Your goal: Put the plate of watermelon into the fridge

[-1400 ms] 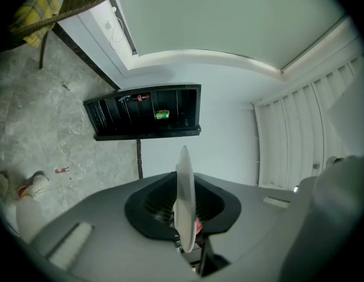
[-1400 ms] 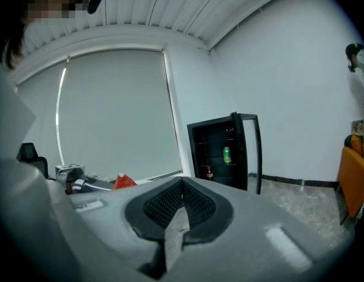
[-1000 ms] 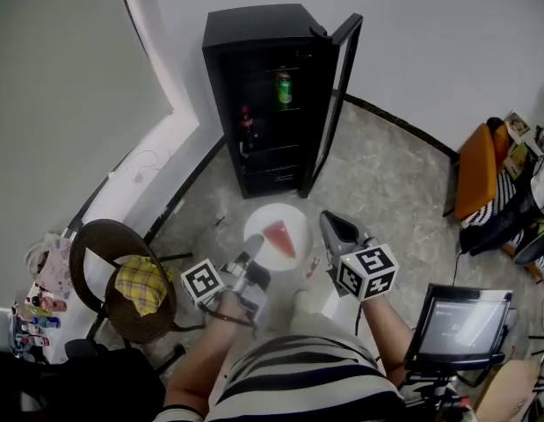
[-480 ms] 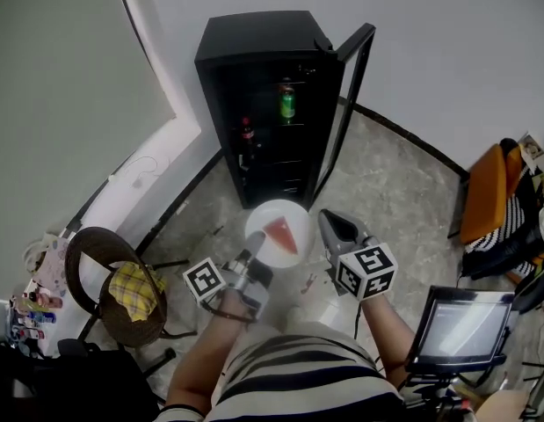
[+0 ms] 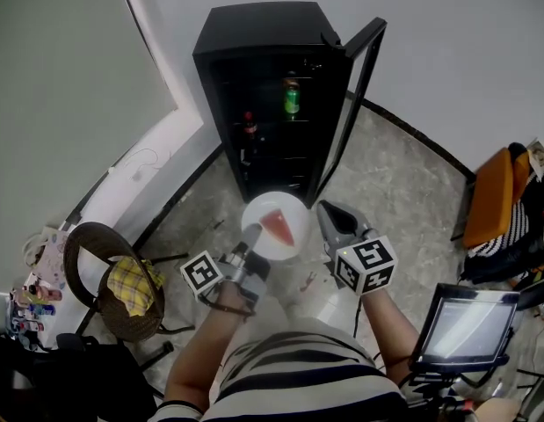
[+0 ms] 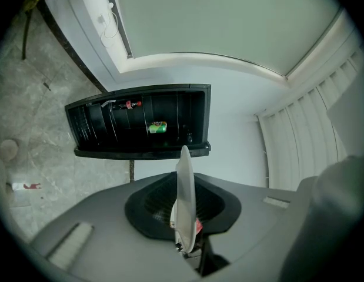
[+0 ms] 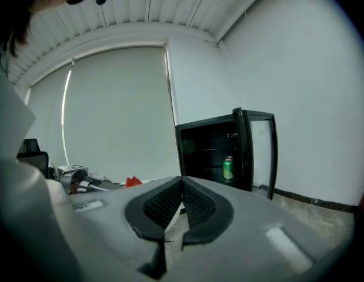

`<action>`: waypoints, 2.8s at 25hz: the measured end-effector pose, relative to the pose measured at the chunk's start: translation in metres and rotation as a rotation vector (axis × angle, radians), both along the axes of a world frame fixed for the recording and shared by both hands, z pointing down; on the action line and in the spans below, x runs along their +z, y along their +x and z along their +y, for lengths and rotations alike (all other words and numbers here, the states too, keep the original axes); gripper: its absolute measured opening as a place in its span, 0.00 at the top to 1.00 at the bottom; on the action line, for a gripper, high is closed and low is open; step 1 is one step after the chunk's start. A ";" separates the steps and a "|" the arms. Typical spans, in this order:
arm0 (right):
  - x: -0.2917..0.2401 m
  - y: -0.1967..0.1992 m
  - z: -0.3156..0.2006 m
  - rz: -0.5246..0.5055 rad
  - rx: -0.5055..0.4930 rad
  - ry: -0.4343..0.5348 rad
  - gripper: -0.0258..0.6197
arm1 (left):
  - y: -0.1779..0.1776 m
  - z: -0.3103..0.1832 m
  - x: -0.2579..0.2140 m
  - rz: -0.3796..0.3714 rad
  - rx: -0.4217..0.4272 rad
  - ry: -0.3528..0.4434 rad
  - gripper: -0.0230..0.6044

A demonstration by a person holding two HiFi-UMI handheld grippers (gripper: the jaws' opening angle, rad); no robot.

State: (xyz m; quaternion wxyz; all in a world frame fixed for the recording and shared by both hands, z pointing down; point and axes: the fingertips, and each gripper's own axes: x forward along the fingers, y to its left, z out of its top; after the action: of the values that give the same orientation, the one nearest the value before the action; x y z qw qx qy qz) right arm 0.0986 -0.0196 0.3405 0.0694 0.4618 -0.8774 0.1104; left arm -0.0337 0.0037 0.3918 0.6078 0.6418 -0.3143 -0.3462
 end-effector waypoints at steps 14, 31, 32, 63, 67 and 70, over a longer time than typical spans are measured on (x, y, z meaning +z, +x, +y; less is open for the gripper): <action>0.001 -0.010 -0.071 0.011 0.033 0.007 0.96 | -0.010 -0.082 0.012 -0.010 0.018 -0.013 0.89; 0.020 -0.050 -0.172 0.058 0.083 -0.003 0.96 | -0.048 -0.190 0.035 0.022 0.016 -0.038 0.89; 0.021 -0.053 -0.175 0.060 0.086 0.003 0.96 | -0.051 -0.193 0.037 0.017 0.018 -0.037 0.89; 0.106 -0.063 -0.304 0.075 0.015 -0.012 0.96 | -0.049 -0.327 0.120 0.060 -0.188 0.014 0.89; 0.125 -0.065 -0.316 0.077 0.010 -0.007 0.96 | -0.053 -0.343 0.135 0.067 -0.226 0.025 0.89; 0.134 -0.062 -0.323 0.070 0.020 0.003 0.96 | -0.055 -0.353 0.143 0.079 -0.258 0.035 0.89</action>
State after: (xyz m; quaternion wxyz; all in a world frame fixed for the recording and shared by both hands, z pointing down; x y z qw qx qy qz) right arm 0.0362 -0.3425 0.4743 0.0981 0.4743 -0.8699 0.0937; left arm -0.0887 -0.3496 0.5345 0.5588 0.5926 -0.3639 -0.4518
